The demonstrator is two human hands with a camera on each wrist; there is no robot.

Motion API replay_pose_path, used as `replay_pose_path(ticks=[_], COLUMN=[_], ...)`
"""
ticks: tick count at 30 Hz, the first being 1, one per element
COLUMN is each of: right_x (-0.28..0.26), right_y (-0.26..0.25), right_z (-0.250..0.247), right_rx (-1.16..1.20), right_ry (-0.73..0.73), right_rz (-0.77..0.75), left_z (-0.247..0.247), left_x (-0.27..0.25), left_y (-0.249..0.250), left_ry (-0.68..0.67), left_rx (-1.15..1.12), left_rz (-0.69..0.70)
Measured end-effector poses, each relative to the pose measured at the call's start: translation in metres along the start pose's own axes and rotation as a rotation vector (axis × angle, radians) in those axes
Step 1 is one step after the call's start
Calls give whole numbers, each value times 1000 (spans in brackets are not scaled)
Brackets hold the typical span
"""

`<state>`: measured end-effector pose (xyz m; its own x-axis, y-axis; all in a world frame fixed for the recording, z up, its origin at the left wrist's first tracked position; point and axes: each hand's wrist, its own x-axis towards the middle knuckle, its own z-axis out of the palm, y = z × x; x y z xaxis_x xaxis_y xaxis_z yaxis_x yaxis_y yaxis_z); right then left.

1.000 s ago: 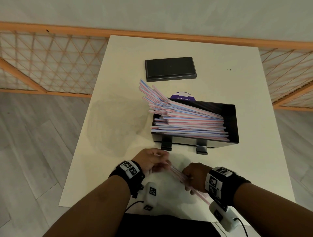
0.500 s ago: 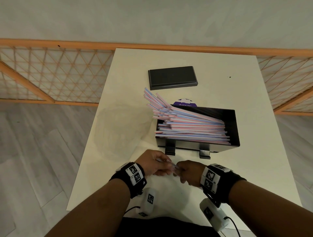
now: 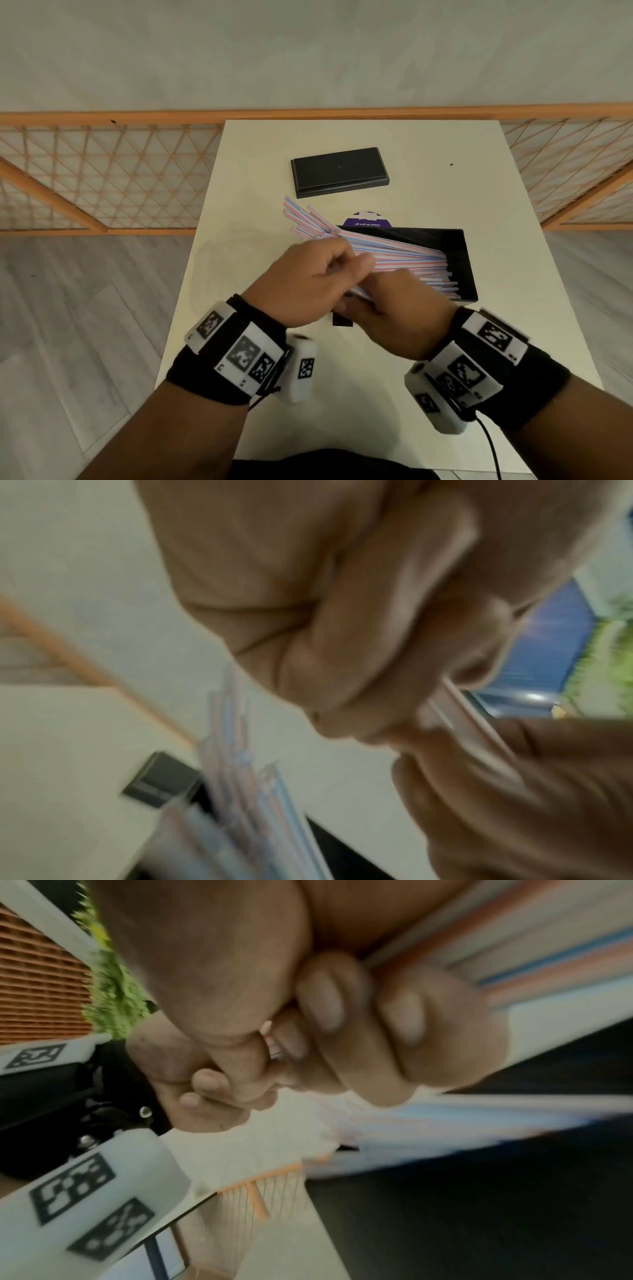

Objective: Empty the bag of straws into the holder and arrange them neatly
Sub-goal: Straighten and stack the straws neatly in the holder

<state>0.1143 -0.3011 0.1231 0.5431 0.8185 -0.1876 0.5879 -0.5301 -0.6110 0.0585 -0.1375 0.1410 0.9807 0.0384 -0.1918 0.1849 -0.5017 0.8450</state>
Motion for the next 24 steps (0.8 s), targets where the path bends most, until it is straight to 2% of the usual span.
replay_pose_path(ticks=[3,5,8,13,14,20,22,24], right_x=[10,18,26,31,33,32,28,25], right_y=[-6,-7,-8,4,7,20,28,37], right_z=[-14,-23,-32,-28,-28,-29,-23,-14], right_rx=[-102,-131,-129,-118,-141,-183,-200,-204], right_ry=[161,214,235,341,342,313,283,250], right_rz=[73,103,116,109,126,189,184,178], left_z=[7,13,18,3,1,4,1,-4], left_x=[12,20,30,34,35,35,32,28], left_y=[13,16,16,16,16,13,10,4], left_ry=[233,327,413,730,732,468,516,709], left_rx=[122,138,182,233,231,283,282,213], left_rz=[154,217,275,309,309,284,279,311])
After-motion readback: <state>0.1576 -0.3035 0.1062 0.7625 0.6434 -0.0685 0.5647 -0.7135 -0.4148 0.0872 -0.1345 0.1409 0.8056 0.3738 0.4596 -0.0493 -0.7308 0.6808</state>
